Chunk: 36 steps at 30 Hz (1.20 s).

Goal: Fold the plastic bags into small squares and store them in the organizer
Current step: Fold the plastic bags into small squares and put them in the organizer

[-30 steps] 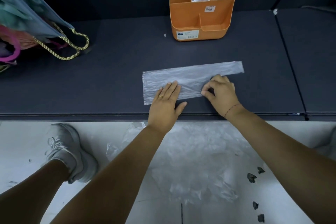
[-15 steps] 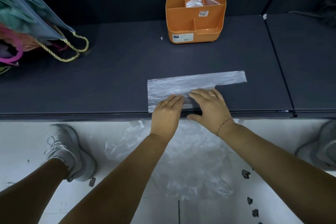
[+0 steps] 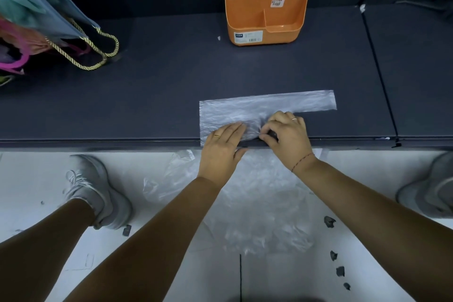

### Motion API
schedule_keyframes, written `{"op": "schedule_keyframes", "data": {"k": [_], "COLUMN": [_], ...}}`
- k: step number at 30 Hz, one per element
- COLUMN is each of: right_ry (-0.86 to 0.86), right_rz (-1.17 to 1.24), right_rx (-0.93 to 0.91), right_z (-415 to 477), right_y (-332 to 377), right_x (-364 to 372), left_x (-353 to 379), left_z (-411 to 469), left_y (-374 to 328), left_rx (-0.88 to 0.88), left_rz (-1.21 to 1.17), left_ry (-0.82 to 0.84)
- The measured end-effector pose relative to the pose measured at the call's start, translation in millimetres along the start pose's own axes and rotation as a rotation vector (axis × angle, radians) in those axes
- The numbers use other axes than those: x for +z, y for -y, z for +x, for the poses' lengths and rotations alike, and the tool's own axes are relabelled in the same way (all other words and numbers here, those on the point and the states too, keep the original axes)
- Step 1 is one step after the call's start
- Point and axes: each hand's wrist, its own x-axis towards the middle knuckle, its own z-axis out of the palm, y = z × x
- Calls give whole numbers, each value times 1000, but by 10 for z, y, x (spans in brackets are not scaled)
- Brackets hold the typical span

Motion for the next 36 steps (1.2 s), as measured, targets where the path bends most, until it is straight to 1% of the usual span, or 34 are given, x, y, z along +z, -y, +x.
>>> {"op": "schedule_keyframes", "data": {"k": [2, 5, 7, 8, 10, 12, 14, 16, 19, 21, 23, 24, 26, 29, 31, 32, 36], "right_ry": [36, 114, 156, 161, 198, 261, 293, 250, 29, -59, -87, -77, 4, 118, 106, 84, -47], "right_rz": [65, 275, 326, 288, 109, -93, -211, -222, -107, -13, 76, 133, 257, 476, 568, 580, 548], "right_rx": [66, 221, 235, 209, 117, -6, -101, -168, -184, -162, -96, -24, 161, 407, 500, 544, 682], "right_z": [33, 106, 114, 105, 65, 38, 41, 43, 53, 69, 109, 129, 168, 231, 281, 305, 402], "right_y": [13, 21, 19, 7, 30, 93, 210, 329, 359, 258, 105, 26, -125, -237, -268, -282, -269], "right_x": [-57, -201, -291, -319, -362, -340, -237, -73, 74, 39, -50, -105, -227, -400, -428, -408, -235], "left_x": [-17, -38, -48, -50, -47, -49, -61, -94, -164, -200, -293, -360, -502, -573, -529, -499, -412], "left_z": [-13, 22, 72, 93, 114, 111, 103, 100, 96, 73, 73, 82, 117, 180, 227, 241, 312], "left_y": [31, 58, 60, 67, 85, 88, 88, 72, 61, 117, 168, 182, 182, 237, 303, 326, 326], "left_rx": [-23, -29, -9, 14, 52, 55, 47, 41, 18, -36, -179, -253, -399, -601, -749, -796, -896], "left_rz": [20, 33, 17, 21, 52, 81, 104, 98, 52, -4, -166, -270, -447, -579, -615, -603, -529], "left_ry": [0, -9, -61, -97, -140, -133, -107, -76, -50, -43, 1, 19, 32, 52, 59, 57, -34]}}
